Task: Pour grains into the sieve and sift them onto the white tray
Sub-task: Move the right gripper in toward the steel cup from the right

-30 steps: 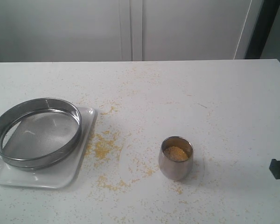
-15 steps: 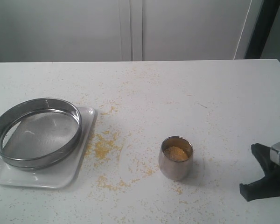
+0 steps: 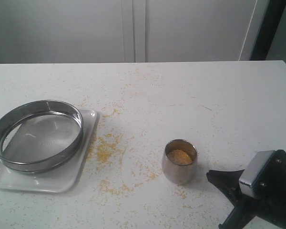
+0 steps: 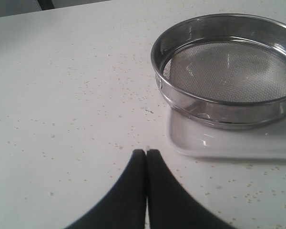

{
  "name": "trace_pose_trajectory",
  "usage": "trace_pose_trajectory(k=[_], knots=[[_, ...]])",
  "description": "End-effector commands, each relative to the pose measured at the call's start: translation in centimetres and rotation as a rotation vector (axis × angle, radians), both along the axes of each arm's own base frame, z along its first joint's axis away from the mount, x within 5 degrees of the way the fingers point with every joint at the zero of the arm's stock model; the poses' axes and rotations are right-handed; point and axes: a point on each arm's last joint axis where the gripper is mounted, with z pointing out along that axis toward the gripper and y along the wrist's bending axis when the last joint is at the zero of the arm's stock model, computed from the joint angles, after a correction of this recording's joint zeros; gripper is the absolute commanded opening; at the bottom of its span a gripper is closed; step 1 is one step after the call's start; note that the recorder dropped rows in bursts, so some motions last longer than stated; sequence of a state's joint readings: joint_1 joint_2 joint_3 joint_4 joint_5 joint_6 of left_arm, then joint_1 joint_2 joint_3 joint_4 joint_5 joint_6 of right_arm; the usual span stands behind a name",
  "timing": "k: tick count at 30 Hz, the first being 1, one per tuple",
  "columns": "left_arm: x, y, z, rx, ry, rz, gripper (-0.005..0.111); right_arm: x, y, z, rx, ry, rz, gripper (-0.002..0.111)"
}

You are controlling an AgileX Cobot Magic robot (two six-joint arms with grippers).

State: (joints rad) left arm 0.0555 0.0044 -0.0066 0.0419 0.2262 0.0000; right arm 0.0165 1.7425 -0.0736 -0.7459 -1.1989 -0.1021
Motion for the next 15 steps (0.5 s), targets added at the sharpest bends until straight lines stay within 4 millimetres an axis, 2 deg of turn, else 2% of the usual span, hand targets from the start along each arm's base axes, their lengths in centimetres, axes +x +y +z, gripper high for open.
trace_pose_trajectory(k=[1,3,5,8,13,15], knots=[[0.0,0.0,-0.2,-0.010,0.002,0.001,0.000,0.2,0.1,-0.3,0.017,0.011,0.011,0.000],[0.0,0.0,-0.2,-0.010,0.002,0.001,0.000,0.4,0.1,-0.4,0.034,0.027,0.002,0.000],[0.0,0.0,-0.2,-0.010,0.002,0.001,0.000,0.8,0.0,-0.4,0.077,0.061,-0.026,0.005],[0.0,0.0,-0.2,-0.010,0.002,0.001,0.000,1.4,0.0,-0.2,0.182,0.141,-0.088,0.023],[0.0,0.0,-0.2,-0.010,0.002,0.001,0.000,2.2,-0.1,0.0,0.247,0.172,-0.140,0.079],[0.0,0.0,-0.2,-0.010,0.002,0.001,0.000,2.4,-0.1,0.1,0.248,0.165,-0.137,0.093]])
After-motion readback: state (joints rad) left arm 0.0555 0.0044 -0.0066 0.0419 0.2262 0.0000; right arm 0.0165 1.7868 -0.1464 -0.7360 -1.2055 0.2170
